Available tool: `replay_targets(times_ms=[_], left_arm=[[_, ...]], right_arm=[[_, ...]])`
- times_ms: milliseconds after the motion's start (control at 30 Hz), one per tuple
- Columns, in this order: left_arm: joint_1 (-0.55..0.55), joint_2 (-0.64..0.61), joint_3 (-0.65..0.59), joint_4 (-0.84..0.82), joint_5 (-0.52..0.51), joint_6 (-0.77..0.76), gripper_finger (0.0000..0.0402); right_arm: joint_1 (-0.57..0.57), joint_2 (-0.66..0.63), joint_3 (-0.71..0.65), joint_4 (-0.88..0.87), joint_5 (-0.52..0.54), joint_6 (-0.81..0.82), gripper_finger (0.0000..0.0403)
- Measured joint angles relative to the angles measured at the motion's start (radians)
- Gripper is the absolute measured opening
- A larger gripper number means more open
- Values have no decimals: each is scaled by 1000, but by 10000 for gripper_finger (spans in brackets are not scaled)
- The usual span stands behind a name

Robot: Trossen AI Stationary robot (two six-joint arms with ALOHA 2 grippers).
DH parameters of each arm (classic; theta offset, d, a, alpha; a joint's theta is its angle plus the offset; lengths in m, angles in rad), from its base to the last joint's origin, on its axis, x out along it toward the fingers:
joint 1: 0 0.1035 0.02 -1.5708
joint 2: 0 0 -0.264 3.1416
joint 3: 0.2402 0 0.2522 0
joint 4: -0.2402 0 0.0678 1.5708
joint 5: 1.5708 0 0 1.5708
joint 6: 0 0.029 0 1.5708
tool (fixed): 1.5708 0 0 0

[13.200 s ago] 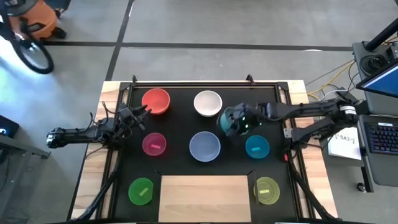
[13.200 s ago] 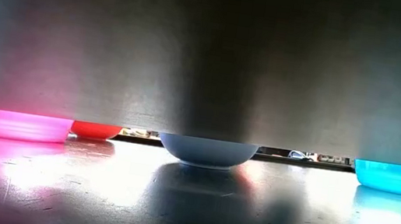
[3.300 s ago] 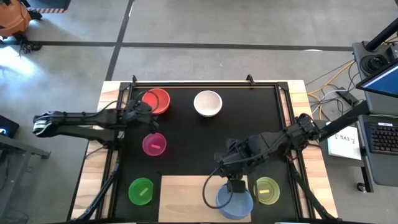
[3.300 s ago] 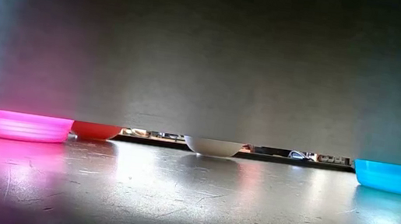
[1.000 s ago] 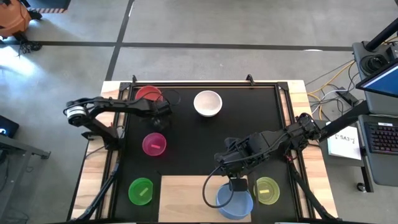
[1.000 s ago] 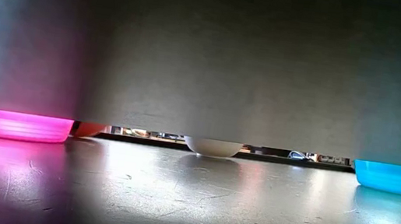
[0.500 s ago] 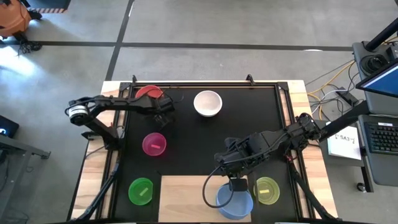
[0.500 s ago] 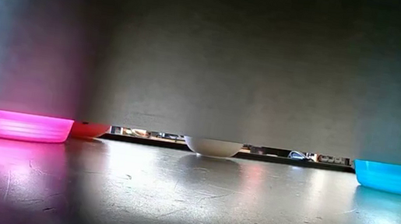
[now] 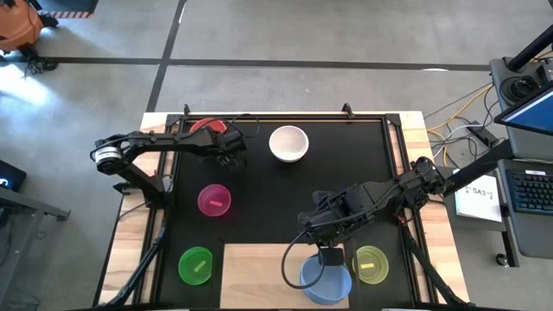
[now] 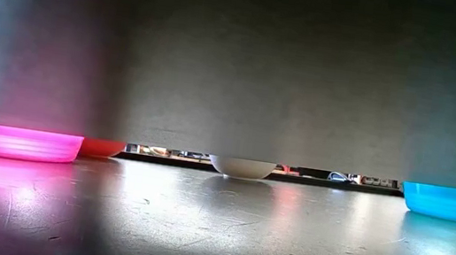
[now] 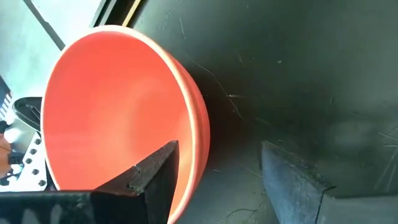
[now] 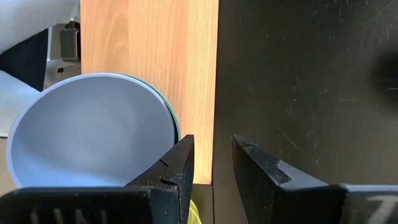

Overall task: Place and stack bowls onto a shelf
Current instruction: Stack the orange bowl on top of the blue bowl on the shelf

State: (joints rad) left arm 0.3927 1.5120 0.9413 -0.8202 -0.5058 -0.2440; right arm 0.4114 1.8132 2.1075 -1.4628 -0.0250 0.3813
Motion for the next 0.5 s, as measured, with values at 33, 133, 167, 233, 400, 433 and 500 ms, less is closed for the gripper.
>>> replay_targets(times_ms=[33,133,167,233,400,433,500], left_arm=[[0,-2,0,1,-3,0,201],[-4,-6,6,-1,-26,-10,201],[-7,-6,11,1,-24,-11,201],[-18,-8,18,-1,-17,-10,201],[-41,-9,27,-3,-10,-8,201],[-41,-9,24,-1,-11,-8,201],[-38,-9,13,-3,-13,-9,201]], right_arm=[[0,0,0,0,0,0,96],[0,0,0,0,0,0,96],[0,0,0,0,0,0,96],[0,0,0,-1,0,0,96],[0,1,0,-1,0,0,96],[0,1,0,-1,0,0,96],[0,1,0,-1,0,0,96]])
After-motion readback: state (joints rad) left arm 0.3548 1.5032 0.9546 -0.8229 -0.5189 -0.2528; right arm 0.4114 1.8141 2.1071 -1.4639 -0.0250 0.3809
